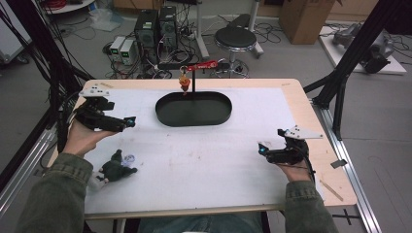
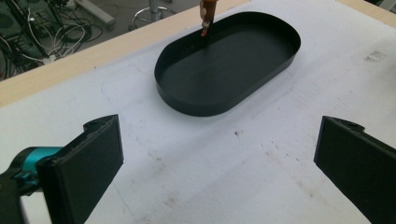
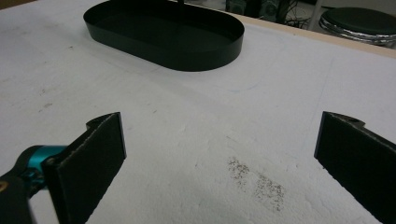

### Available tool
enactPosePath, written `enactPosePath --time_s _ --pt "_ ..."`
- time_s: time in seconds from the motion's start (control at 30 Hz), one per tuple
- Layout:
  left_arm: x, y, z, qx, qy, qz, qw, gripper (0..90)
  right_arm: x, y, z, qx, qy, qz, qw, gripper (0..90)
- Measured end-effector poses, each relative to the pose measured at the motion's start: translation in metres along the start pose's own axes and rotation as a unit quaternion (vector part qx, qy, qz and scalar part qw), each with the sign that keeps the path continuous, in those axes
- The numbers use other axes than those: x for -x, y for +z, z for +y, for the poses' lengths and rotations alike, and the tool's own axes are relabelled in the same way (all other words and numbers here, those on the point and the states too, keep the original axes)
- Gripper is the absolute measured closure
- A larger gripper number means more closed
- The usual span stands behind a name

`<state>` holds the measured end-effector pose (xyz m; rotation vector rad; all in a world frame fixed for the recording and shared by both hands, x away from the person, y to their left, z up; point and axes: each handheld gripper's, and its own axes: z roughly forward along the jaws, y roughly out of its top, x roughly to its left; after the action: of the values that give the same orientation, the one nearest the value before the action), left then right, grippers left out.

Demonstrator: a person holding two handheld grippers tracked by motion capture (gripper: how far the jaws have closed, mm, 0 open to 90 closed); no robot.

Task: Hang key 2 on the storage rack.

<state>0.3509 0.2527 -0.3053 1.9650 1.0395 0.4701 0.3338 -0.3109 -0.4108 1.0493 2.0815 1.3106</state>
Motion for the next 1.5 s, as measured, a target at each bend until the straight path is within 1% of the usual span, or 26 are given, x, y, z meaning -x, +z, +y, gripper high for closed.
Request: enactPosePath --time_s 0.13,0.27,0.3,0.47,0.6,0.73,0.77,0.87,1.0,1.07,1.27,1.3,1.5 --pt "0.001 -0.003 -0.014 -0.006 -0.001 -0.002 1.0000 1.7 0.000 0.000 0.000 0.000 -0.001 -0.001 1.0000 1.2" --pt "0.000 -0.005 -0.027 -0.011 -0.008 -0.004 0.9999 1.7 -0.001 0.000 0.000 0.000 0.001 -0.001 1.0000 1.2" --pt "0.000 -0.005 -0.030 -0.010 -0.013 -0.005 0.9998 1.7 -0.001 0.000 0.000 0.000 0.001 -0.001 1.0000 1.2" --pt "0.000 -0.007 -0.045 -0.015 -0.020 -0.007 0.9997 1.7 -0.001 0.000 0.000 0.000 0.000 -0.001 1.0000 1.2" --pt "0.000 -0.009 -0.056 -0.023 -0.021 -0.011 0.9995 1.7 -0.001 0.000 0.000 0.000 0.001 0.000 1.0000 1.2" --pt "-0.002 -0.012 -0.068 -0.032 -0.025 -0.008 0.9991 1.7 -0.001 0.000 0.000 -0.001 0.000 0.002 1.0000 1.2" --pt "-0.002 -0.013 -0.071 -0.034 -0.030 -0.007 0.9989 1.7 -0.001 0.000 0.000 -0.001 -0.001 0.002 1.0000 1.2" --pt "-0.004 -0.015 -0.080 -0.043 -0.031 -0.009 0.9986 1.7 -0.001 0.000 0.000 -0.001 -0.002 0.001 1.0000 1.2" --pt "-0.005 -0.017 -0.090 -0.059 -0.030 -0.013 0.9977 1.8 -0.002 0.000 0.000 -0.002 -0.002 0.000 1.0000 1.2" --pt "-0.005 -0.019 -0.095 -0.065 -0.033 -0.011 0.9972 1.7 -0.002 0.000 0.000 -0.002 -0.001 0.000 1.0000 1.2" --pt "-0.007 -0.025 -0.111 -0.080 -0.041 -0.013 0.9959 1.8 -0.002 0.001 0.000 -0.002 -0.004 0.001 1.0000 1.2" --pt "-0.007 -0.025 -0.113 -0.083 -0.041 -0.014 0.9956 1.8 -0.002 0.000 0.000 -0.004 -0.002 0.002 1.0000 1.2" --pt "-0.006 -0.027 -0.127 -0.107 -0.041 -0.020 0.9933 1.8 -0.002 0.001 0.000 -0.003 -0.003 0.001 1.0000 1.2"
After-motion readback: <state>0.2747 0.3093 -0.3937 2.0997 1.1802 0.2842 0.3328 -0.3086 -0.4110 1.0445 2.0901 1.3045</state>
